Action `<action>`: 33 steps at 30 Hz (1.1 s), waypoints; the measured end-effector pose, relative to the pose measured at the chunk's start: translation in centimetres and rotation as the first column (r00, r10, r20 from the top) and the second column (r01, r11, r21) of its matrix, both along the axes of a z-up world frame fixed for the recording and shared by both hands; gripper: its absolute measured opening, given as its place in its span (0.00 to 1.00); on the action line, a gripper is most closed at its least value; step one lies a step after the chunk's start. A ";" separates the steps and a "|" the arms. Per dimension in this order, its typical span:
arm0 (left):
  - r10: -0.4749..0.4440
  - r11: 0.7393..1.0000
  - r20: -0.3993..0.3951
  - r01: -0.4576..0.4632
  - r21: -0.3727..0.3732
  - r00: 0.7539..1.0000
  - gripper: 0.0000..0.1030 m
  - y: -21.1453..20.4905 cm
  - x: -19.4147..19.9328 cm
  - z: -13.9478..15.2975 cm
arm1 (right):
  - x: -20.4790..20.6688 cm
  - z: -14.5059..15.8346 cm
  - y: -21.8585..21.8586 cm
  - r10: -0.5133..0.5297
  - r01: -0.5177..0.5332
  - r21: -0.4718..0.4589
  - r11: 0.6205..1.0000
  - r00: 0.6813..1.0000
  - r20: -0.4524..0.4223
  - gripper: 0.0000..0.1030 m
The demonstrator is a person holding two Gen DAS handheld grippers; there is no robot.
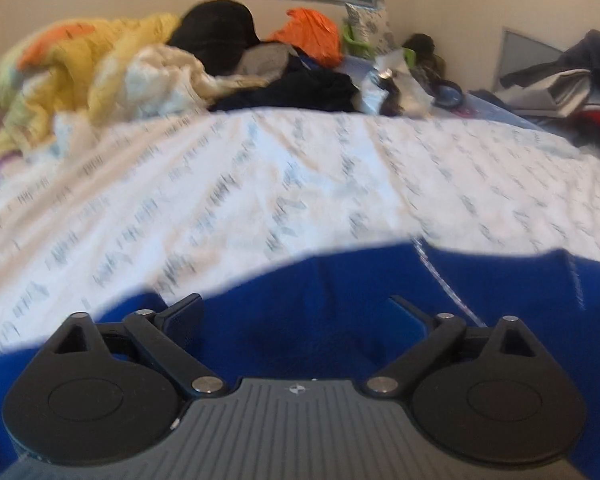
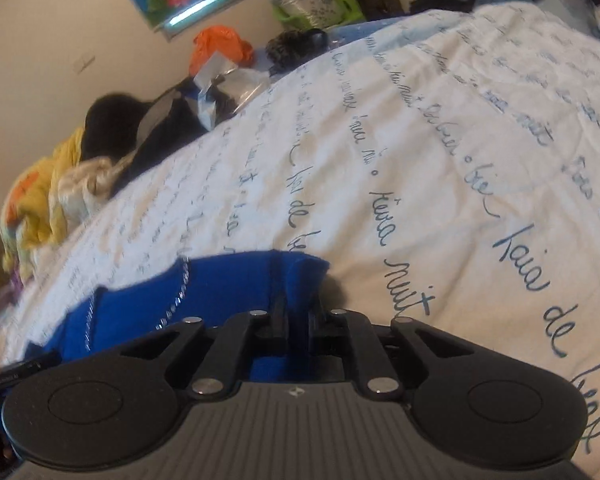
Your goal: Fold small clothes
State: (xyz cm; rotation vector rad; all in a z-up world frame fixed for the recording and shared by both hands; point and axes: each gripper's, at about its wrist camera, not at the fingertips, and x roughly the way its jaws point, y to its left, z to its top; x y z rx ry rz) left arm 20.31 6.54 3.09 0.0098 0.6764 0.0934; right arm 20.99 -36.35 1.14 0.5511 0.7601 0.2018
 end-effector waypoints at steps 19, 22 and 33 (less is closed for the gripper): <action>-0.065 0.972 0.135 0.032 0.232 0.989 0.79 1.7 -1.4 2.2 | 1.3 -1.5 12.2 0.298 -0.209 -0.460 0.863 0.946 0.128 0.68; 0.068 0.993 0.284 -0.093 0.076 0.957 0.99 6.8 -7.2 5.8 | 1.6 -1.2 12.4 0.290 -0.203 -0.459 0.865 0.948 0.128 0.68; 0.642 0.727 0.092 -0.566 -0.389 0.761 0.92 24.6 -26.5 3.9 | 1.1 -0.8 13.0 0.272 -0.182 -0.477 0.860 0.954 0.126 0.72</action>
